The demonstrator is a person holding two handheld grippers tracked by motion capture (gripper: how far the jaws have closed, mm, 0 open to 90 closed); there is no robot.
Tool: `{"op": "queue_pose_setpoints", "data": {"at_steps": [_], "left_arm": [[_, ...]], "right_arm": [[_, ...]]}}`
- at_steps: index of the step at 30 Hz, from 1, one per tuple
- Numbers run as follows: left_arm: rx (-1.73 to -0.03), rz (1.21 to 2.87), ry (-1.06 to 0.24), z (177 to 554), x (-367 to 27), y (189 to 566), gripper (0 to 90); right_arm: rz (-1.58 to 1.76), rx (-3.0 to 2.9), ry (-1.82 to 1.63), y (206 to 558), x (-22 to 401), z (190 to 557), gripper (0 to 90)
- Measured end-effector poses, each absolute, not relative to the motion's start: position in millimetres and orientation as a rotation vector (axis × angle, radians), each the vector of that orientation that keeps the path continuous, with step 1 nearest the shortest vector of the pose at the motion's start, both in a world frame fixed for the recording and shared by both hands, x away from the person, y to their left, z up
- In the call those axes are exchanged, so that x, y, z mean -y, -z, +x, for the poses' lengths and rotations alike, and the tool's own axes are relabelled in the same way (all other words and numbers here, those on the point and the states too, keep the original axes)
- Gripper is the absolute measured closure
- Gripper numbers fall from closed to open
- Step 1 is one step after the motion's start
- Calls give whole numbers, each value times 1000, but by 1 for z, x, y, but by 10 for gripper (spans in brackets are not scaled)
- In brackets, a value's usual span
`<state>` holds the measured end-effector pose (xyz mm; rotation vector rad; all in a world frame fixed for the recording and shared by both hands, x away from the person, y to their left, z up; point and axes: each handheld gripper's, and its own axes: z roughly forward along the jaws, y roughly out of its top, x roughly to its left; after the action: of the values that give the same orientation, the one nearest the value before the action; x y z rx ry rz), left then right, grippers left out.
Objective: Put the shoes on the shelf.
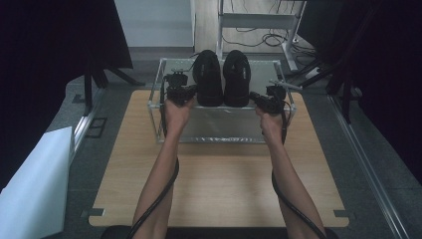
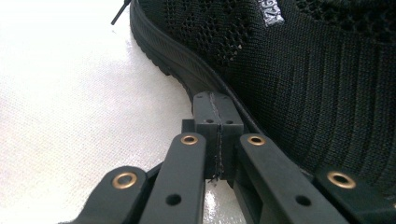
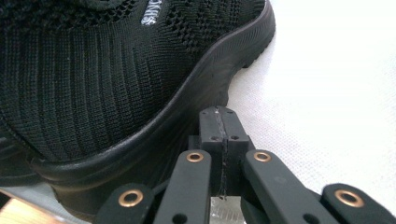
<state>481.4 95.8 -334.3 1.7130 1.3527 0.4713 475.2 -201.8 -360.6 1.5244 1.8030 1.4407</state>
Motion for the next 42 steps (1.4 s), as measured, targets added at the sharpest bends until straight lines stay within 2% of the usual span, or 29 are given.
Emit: {"op": "queue_pose_setpoints", "data": {"at_steps": [5,13,14,15,22,30,36,42], "left_arm": [[-1321,1701,-397,485,-104,337,900],[-1292,1716,-445,475,-104,335,898],[-1298,1710,-466,473,-104,335,868],[-1296,1708,-486,469,-105,335,799],[-1255,1672,-505,444,-116,339,545],[-1175,1686,-450,414,-122,339,282],[-1146,1721,-435,393,-122,342,193],[-1143,1762,-469,375,-120,347,140]], "right_arm": [[1518,-1818,-1439,360,202,476,900],[1486,-1846,-1455,356,206,471,900],[1483,-1844,-1484,355,207,468,895],[1476,-1848,-1482,354,207,466,862],[1385,-1897,-1543,348,219,448,647],[1251,-1973,-1574,348,226,424,435],[1190,-2011,-1557,352,231,408,300],[1151,-2042,-1499,358,237,395,212]]}}
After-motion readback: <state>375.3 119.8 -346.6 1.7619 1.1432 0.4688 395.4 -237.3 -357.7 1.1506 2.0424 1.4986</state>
